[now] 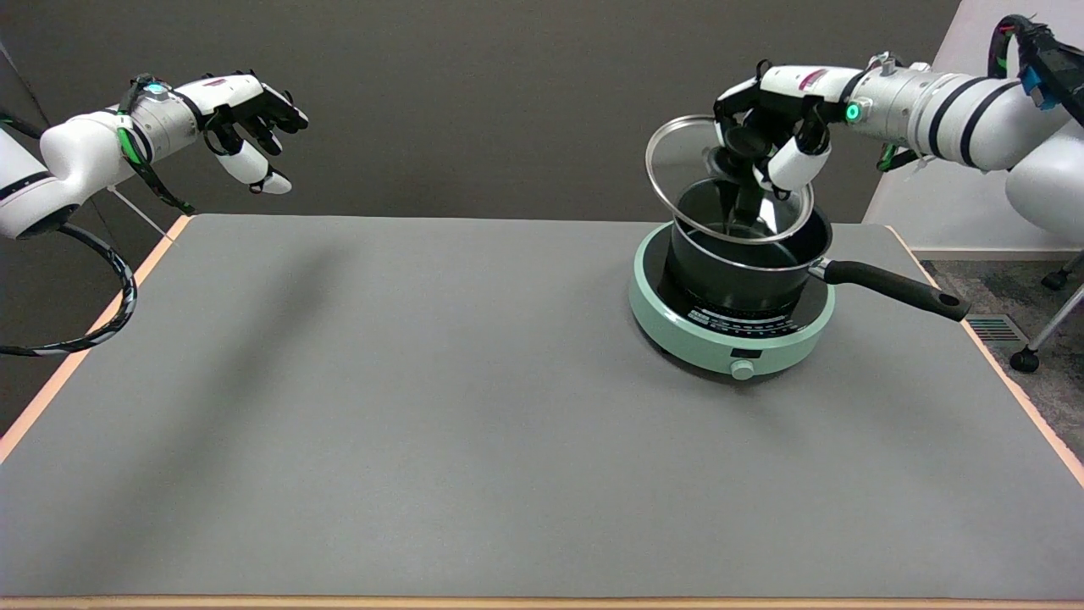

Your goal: Place the pot onto the induction cooker.

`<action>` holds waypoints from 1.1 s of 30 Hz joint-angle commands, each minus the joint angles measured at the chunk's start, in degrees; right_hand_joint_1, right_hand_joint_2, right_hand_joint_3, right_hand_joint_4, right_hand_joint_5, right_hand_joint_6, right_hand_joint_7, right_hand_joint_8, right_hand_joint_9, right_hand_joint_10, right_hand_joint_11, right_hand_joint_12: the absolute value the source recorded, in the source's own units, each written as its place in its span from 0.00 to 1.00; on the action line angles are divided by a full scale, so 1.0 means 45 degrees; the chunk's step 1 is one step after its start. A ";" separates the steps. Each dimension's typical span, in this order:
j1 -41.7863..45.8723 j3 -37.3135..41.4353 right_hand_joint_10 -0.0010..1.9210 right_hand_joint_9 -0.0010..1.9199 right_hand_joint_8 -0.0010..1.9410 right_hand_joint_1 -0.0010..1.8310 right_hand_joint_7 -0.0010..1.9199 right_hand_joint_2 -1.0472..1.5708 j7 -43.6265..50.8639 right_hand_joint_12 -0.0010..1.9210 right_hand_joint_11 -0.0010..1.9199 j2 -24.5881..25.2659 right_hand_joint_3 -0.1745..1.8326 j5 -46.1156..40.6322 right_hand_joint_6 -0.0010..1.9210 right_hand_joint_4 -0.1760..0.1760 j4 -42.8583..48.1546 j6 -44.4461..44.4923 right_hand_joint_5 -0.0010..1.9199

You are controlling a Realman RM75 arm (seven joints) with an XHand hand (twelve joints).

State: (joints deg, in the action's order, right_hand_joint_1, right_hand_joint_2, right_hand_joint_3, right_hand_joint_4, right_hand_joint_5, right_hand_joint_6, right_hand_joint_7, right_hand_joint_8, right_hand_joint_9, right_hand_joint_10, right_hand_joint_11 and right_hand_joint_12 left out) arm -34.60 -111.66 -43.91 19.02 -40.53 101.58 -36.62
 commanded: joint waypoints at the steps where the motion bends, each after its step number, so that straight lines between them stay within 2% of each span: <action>1: -0.1098 -0.1329 1.00 0.43 0.92 0.74 0.42 0.68 0.0033 1.00 0.33 -0.0295 0.65 -0.0820 0.91 1.00 -0.0545 -0.0824 0.25; 17: -0.1828 -0.1479 1.00 0.43 0.92 0.74 0.42 0.68 0.0956 1.00 0.33 -0.0109 0.65 -0.1291 0.91 1.00 -0.1479 -0.1810 0.25; 33: -0.3912 -0.3699 1.00 0.43 0.93 0.74 0.42 0.68 0.0956 1.00 0.33 0.0220 0.65 -0.1521 0.92 1.00 -0.2003 -0.2023 0.25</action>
State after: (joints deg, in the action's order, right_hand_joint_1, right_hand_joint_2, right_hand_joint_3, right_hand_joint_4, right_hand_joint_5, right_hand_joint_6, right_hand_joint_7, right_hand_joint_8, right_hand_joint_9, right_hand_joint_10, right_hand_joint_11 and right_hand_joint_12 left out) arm -44.52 -120.52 -40.24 18.75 -45.76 95.22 -44.21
